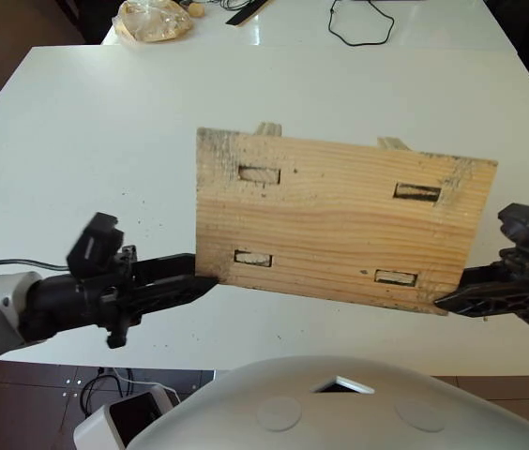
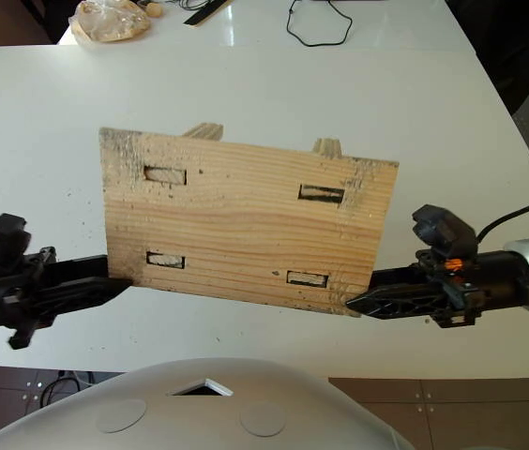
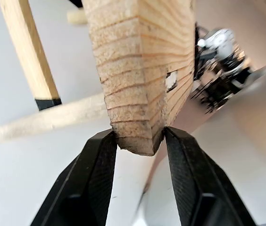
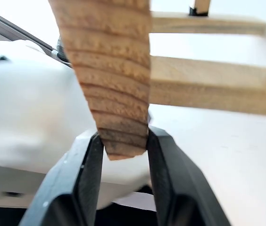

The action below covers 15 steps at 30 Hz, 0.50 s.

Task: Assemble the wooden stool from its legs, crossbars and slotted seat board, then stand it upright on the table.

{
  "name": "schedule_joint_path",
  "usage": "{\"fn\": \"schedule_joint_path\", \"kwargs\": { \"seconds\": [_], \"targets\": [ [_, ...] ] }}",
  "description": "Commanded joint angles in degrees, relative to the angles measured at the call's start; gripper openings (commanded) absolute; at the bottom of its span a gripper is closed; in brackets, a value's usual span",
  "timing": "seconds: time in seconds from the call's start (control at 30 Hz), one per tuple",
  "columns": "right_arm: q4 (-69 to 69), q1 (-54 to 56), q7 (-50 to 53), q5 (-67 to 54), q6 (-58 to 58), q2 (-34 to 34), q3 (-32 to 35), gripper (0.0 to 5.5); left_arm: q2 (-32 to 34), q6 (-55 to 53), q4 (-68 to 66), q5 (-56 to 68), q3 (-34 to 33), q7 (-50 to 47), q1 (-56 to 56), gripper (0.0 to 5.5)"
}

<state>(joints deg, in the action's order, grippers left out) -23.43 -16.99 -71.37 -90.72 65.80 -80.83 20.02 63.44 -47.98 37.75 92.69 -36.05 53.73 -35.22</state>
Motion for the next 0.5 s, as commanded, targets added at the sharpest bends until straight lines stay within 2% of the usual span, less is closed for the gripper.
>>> {"fn": "schedule_joint_path", "kwargs": {
  "seconds": [0.03, 0.17, 0.33, 0.5],
  "targets": [
    [2.68, 6.89, -6.20, -22.28, 6.22, -16.76, -0.55, 1.42, 13.31, -11.37, 1.99, 20.30, -12.94, 5.72, -2.02, 1.67],
    [2.36, 6.55, -5.59, -22.28, 5.54, -17.43, -4.81, 1.42, 17.52, -16.34, -1.89, 20.31, -15.05, 9.88, -3.44, 1.67],
    [4.53, 14.27, 3.86, -22.28, 4.65, -9.41, -21.14, 1.42, 19.04, -13.21, -2.10, 20.31, -8.40, 4.72, -3.72, 1.67],
    [10.94, 23.09, 8.63, -22.28, 9.62, -3.80, -31.29, 1.42, 18.75, -15.51, -4.97, 20.27, -3.63, 0.28, -1.94, 1.67]
  ]
}}
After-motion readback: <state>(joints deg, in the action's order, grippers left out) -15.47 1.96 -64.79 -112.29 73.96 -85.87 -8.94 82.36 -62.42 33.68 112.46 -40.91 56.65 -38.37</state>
